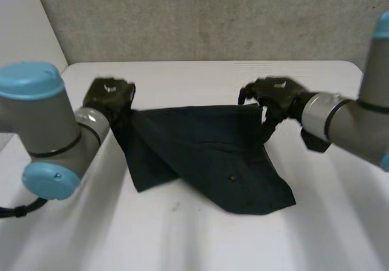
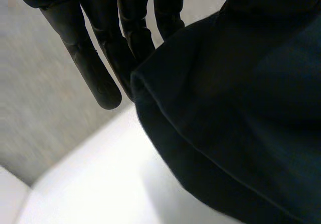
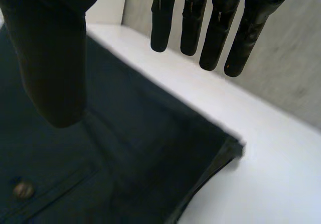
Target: Fold the shorts.
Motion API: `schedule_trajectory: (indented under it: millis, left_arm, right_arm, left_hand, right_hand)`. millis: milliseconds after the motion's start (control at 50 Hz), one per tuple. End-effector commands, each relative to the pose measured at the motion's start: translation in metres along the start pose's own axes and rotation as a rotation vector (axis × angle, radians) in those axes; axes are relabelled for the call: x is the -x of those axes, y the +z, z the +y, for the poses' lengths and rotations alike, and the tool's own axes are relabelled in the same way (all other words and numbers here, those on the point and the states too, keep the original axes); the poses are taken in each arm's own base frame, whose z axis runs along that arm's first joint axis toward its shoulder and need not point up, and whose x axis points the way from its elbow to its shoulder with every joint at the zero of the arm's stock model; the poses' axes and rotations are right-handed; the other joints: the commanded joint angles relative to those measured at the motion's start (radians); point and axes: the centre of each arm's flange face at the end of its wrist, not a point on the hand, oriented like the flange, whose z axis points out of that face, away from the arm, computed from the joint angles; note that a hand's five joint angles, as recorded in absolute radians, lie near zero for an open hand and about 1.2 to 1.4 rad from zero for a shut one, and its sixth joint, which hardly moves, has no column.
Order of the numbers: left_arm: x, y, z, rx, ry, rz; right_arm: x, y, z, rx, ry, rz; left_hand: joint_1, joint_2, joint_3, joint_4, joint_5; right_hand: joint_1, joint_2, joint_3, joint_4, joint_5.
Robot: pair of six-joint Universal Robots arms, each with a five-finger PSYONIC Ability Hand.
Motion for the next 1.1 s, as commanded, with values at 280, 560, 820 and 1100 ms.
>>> schedule_trajectory:
  millis: [280, 560, 820, 1100]
  left_arm:
    - [-0.012, -0.088, -0.11, -0.33, -0.009, 0.047]
    - [-0.008, -0.104, -0.126, -0.387, -0.021, 0.042]
    - [-0.006, -0.107, -0.131, -0.404, -0.023, 0.036]
    - [0.016, -0.093, -0.125, -0.377, -0.014, -0.037]
  right_arm:
    - [0.039, 0.065, 0.062, -0.007, 0.195, -0.026]
    - [0.051, 0.092, 0.078, -0.137, 0.174, 0.079]
    - [0.069, 0.1, 0.088, -0.144, 0.21, 0.036]
    - [-0.044, -0.001, -0.072, -0.487, -0.043, 0.261]
  left_hand:
    - [0.279, 0.207, 0.211, 0.198, 0.241]
    - [0.279, 0.207, 0.211, 0.198, 0.241]
    - [0.279, 0.207, 0.211, 0.198, 0.241]
    - [0.279, 0.207, 0.211, 0.198, 0.241]
  right_hand:
    - [0.022, -0.029, -0.024, -0.012, -0.016]
    - [0.075, 0.024, 0.029, 0.041, 0.036]
    - [1.002, 0.95, 0.956, 0.967, 0.963]
    - [1.002, 0.95, 0.956, 0.967, 0.963]
